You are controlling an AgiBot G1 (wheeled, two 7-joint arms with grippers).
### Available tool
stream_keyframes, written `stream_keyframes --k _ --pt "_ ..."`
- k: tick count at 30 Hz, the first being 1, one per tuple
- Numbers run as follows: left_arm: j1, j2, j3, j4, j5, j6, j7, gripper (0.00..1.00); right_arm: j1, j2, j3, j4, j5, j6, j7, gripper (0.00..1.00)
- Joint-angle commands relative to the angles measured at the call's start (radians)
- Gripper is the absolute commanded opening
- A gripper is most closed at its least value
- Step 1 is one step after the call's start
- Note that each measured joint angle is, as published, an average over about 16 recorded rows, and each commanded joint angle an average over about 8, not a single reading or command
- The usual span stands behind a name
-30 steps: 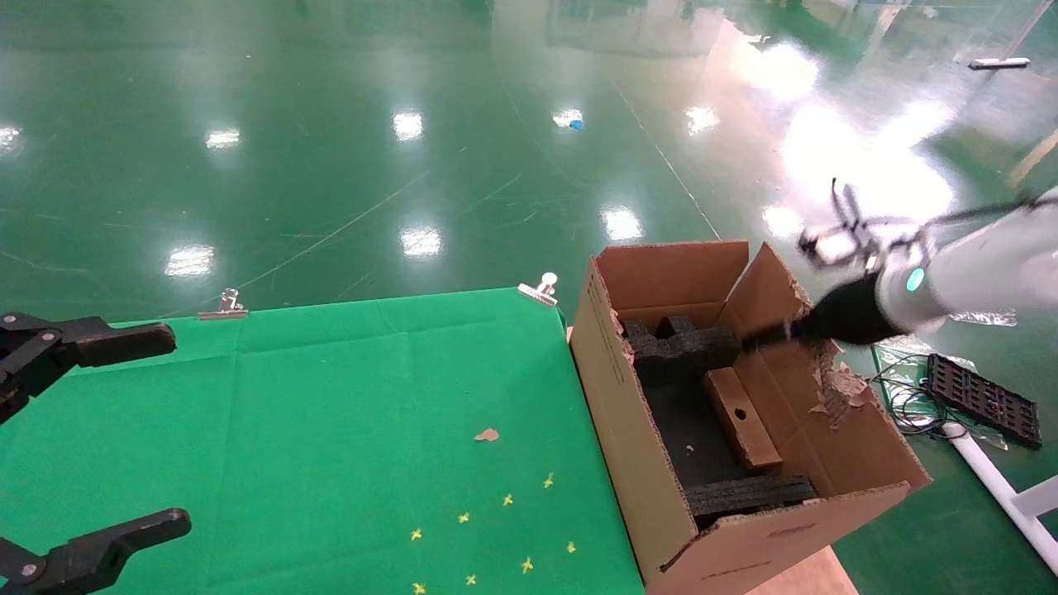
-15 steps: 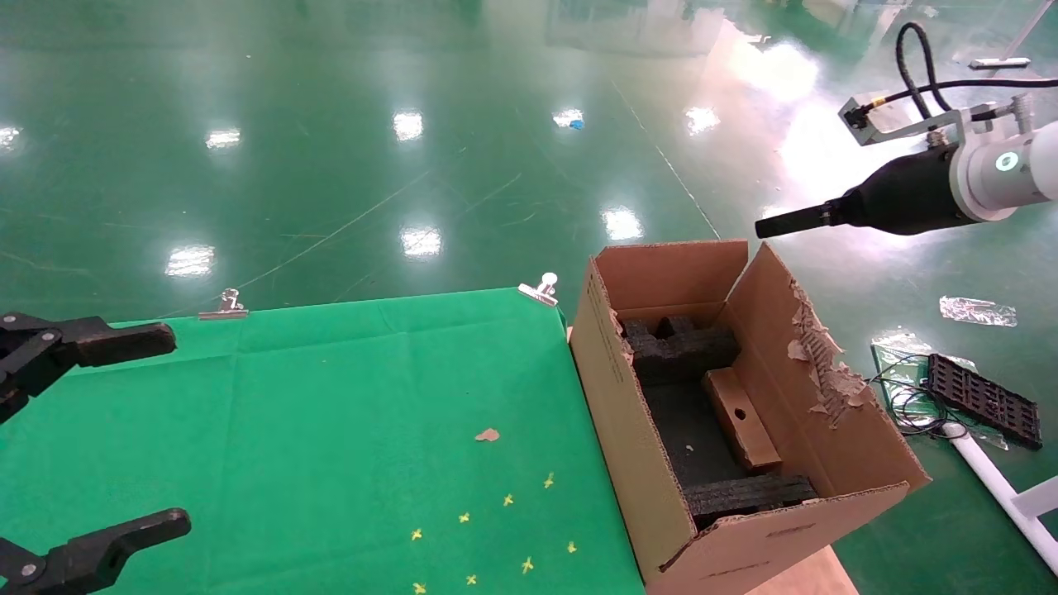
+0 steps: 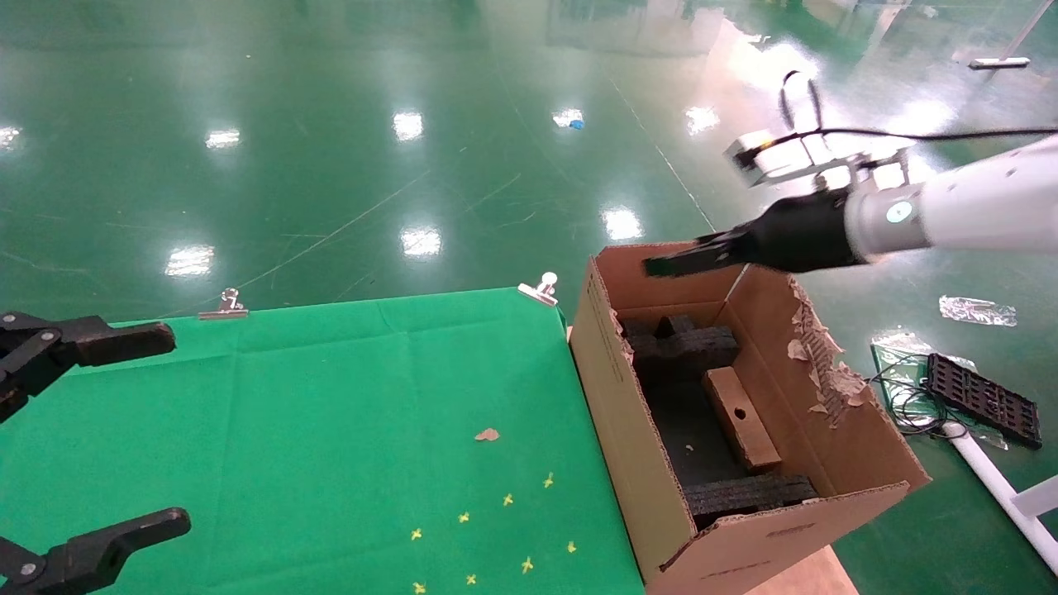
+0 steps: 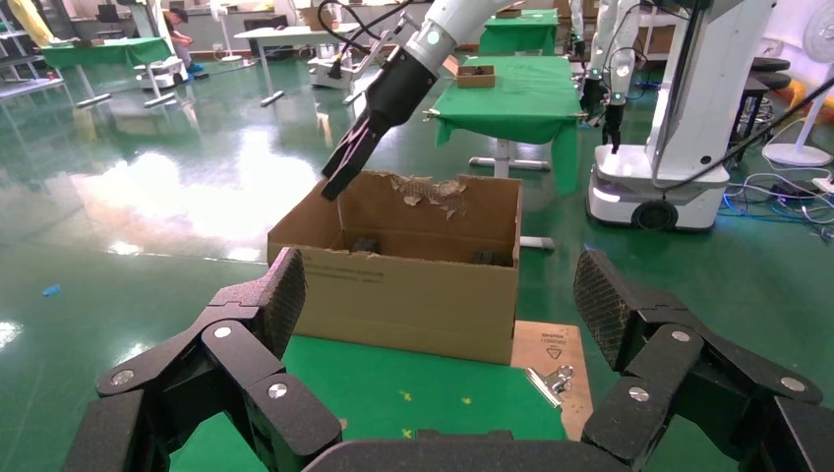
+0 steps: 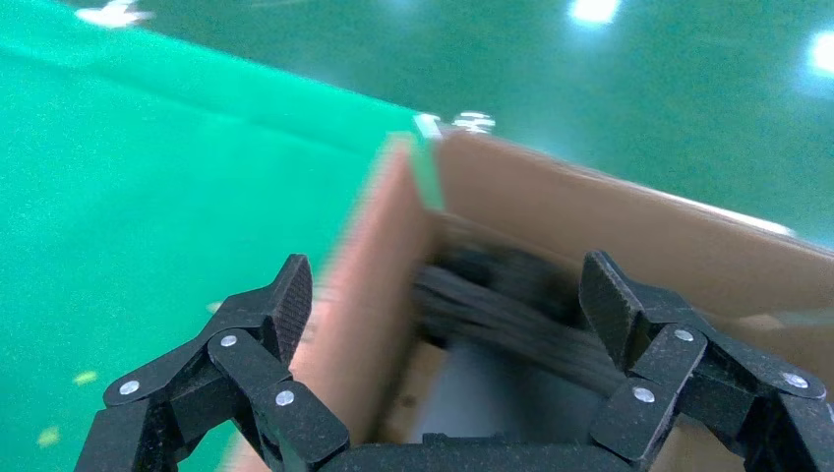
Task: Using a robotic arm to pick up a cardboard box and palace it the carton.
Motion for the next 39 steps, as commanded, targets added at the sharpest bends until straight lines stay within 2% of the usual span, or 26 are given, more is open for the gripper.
stream_keyframes --k 1,39 --pt "0.000 0.000 0.000 0.000 0.000 0.000 0.000 1.00 -0.034 0.006 0.043 0.040 0.013 -0.013 -0.015 1.00" --pt "-0.001 -0.001 0.002 0.000 -0.001 -0.001 0.001 1.00 -0.676 0.114 0.865 0.798 0.253 -0.255 -0.297 1.00"
